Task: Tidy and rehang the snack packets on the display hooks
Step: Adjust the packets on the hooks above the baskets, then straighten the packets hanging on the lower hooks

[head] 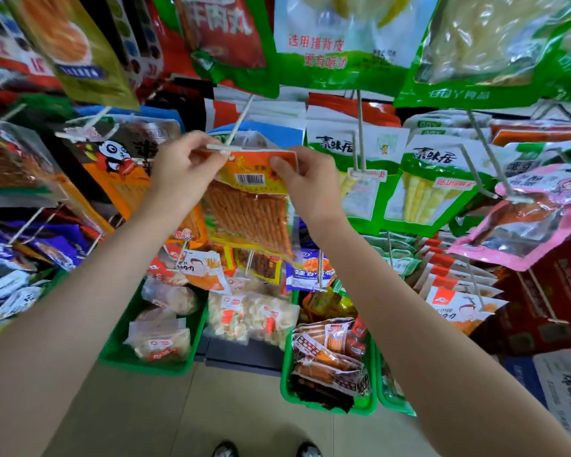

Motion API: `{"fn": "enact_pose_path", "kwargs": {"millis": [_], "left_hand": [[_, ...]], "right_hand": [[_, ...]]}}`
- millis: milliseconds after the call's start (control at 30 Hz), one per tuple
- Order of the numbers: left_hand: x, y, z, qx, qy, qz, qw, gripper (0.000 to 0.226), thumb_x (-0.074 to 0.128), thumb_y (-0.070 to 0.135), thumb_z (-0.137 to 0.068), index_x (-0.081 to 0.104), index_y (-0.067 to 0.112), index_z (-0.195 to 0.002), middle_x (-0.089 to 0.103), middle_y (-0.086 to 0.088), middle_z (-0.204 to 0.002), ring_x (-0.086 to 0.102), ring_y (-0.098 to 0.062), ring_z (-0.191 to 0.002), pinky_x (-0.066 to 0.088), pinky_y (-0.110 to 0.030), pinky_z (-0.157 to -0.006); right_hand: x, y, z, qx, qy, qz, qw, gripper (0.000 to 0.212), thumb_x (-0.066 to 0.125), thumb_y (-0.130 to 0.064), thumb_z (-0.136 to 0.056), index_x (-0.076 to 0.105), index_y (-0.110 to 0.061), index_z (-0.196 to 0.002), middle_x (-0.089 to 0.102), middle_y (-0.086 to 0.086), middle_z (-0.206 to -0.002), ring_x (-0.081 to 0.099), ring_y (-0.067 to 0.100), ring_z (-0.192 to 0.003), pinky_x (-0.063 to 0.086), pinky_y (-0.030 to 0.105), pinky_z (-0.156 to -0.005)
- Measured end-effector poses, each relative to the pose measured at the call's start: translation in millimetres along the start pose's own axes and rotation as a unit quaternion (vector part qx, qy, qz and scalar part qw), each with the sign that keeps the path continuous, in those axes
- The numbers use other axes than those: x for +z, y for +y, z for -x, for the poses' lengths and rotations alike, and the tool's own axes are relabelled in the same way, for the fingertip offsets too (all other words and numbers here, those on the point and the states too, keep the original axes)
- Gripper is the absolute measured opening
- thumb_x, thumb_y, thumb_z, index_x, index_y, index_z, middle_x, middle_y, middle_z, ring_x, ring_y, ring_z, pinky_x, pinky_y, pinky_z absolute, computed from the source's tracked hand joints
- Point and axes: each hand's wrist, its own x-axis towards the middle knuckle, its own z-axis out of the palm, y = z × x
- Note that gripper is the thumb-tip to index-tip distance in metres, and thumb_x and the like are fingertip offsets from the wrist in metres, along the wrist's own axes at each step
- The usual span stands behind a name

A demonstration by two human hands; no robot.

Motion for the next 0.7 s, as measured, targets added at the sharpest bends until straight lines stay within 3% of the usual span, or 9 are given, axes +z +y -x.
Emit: {"fn": "enact_pose_path", "kwargs": {"millis": [67,133,233,300,433,500,567,633,700], "left_hand": [[3.9,0.0,-3.5,-0.046,-0.024,0.05,0.997,0.01,0.056,0.008,-0.089,0.054,0.017,-0.085,0.055,0.009,-0.078,0.057,0.012,-0.056,0.047,-0.006,-0.06],[6.1,-3.4,-4.2,-0.054,-0.021,0.081,0.995,0.022,0.054,0.004,-0.089,0.052,0.025,-0.081,0.056,0.007,-0.085,0.061,0.008,-0.064,0.053,-0.015,-0.072],[10.8,-6.3,10.7,0.021,0.095,0.073,0.993,0.034,0.053,0.0,-0.087,0.045,0.034,-0.086,0.048,0.004,-0.1,0.063,-0.006,-0.084,0.054,-0.024,-0.078],[18.1,-8.0,36.1,0.078,0.134,0.039,0.987,0.029,0.05,-0.002,-0.085,0.045,0.026,-0.09,0.042,0.003,-0.101,0.056,-0.006,-0.086,0.051,-0.021,-0.075],[50.6,-9.8,73.6,0.145,0.022,-0.051,0.988,0.017,0.049,-0.009,-0.075,0.056,0.003,-0.087,0.046,-0.006,-0.092,0.044,-0.002,-0.076,0.039,-0.01,-0.071],[66.3,-4.0,70.4,0.156,-0.012,-0.044,0.987,0.016,0.047,-0.005,-0.075,0.057,0.001,-0.087,0.046,-0.004,-0.091,0.046,-0.007,-0.074,0.04,-0.013,-0.067],[77.9,6.0,59.8,0.158,-0.019,-0.036,0.987,0.017,0.045,-0.001,-0.077,0.056,0.002,-0.09,0.046,-0.003,-0.094,0.048,-0.009,-0.074,0.04,-0.018,-0.065],[86.5,13.9,49.0,0.164,-0.023,-0.029,0.986,0.018,0.044,0.0,-0.078,0.056,0.003,-0.091,0.044,-0.002,-0.095,0.048,-0.008,-0.076,0.04,-0.017,-0.067],[92.2,18.6,40.1,0.166,-0.023,-0.028,0.985,0.019,0.043,0.0,-0.076,0.055,0.003,-0.091,0.043,-0.001,-0.096,0.049,-0.01,-0.078,0.04,-0.016,-0.067]], "right_hand": [[2.4,1.7,-0.9,0.002,0.016,0.017,1.0,0.017,0.06,-0.016,-0.087,0.069,-0.002,-0.083,0.066,0.014,-0.072,0.055,0.023,-0.066,0.043,0.032,-0.062],[2.2,6.1,0.3,-0.003,0.032,0.035,0.999,0.016,0.06,-0.013,-0.087,0.068,0.0,-0.083,0.067,0.017,-0.075,0.057,0.028,-0.069,0.044,0.035,-0.063],[-11.6,21.9,10.7,0.03,0.057,0.049,0.997,0.014,0.056,-0.005,-0.087,0.069,-0.003,-0.091,0.069,0.01,-0.084,0.058,0.016,-0.075,0.045,0.027,-0.071],[-32.5,36.3,18.4,0.075,0.117,0.077,0.987,0.017,0.053,-0.004,-0.088,0.068,-0.003,-0.095,0.069,0.011,-0.093,0.061,0.018,-0.082,0.041,0.02,-0.069],[-82.3,48.9,3.6,0.055,0.22,0.182,0.957,0.032,0.051,0.001,-0.084,0.054,-0.004,-0.116,0.047,0.013,-0.121,0.048,0.031,-0.112,0.034,0.025,-0.084],[-98.0,48.9,-18.2,0.015,0.182,0.274,0.944,0.051,0.055,-0.002,-0.084,0.039,-0.003,-0.132,0.035,0.017,-0.138,0.035,0.034,-0.126,0.028,0.03,-0.099],[-107.2,48.9,-40.2,0.018,0.097,0.351,0.931,0.059,0.057,-0.009,-0.086,0.032,-0.005,-0.139,0.033,0.018,-0.143,0.028,0.034,-0.132,0.025,0.038,-0.106],[-110.2,48.3,-51.2,0.024,0.059,0.377,0.924,0.048,0.055,-0.011,-0.087,0.043,-0.004,-0.132,0.043,0.019,-0.134,0.034,0.036,-0.126,0.032,0.042,-0.101],[-104.6,47.3,-46.6,-0.014,0.076,0.405,0.911,0.029,0.053,-0.009,-0.086,0.056,-0.002,-0.114,0.054,0.02,-0.118,0.044,0.034,-0.113,0.038,0.04,-0.086]]}}
